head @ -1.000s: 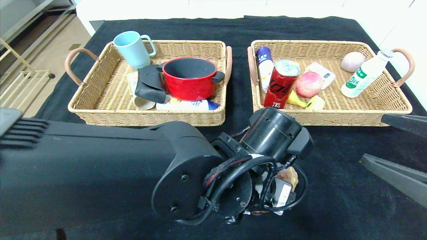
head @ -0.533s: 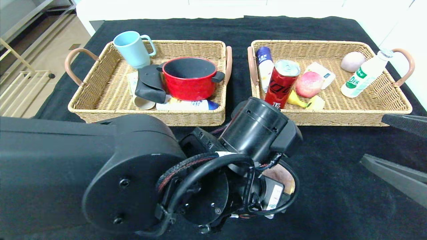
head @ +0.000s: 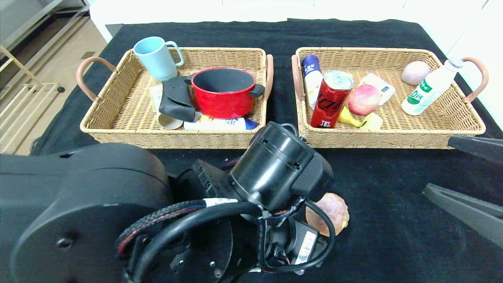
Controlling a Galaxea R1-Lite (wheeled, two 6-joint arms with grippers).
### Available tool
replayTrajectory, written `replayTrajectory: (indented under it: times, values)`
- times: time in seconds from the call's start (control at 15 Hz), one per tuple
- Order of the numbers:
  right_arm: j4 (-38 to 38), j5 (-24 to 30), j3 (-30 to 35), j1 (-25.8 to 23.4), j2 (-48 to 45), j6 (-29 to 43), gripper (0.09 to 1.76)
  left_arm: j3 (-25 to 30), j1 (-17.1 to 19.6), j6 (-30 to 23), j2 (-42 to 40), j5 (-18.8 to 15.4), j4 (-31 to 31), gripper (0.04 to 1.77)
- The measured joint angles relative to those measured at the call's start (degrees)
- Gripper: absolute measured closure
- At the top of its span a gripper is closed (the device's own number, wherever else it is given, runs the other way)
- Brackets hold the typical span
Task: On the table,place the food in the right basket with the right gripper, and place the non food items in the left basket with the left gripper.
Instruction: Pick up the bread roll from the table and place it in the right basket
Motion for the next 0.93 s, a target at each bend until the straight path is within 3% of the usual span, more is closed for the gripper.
replayTrajectory:
  times: [0.53, 0.93]
  values:
    - [0.04, -0.02, 0.66, 0.57, 1.32, 0.00, 0.14, 10.23, 1.43, 0.52, -8.87, -0.24, -1.46, 0.11]
    - [0.09, -0.39, 0.83, 0.35, 2.39, 0.13, 0.14, 23.49, 6.51, 8.16, -17.03, -1.76, -14.47, 0.10]
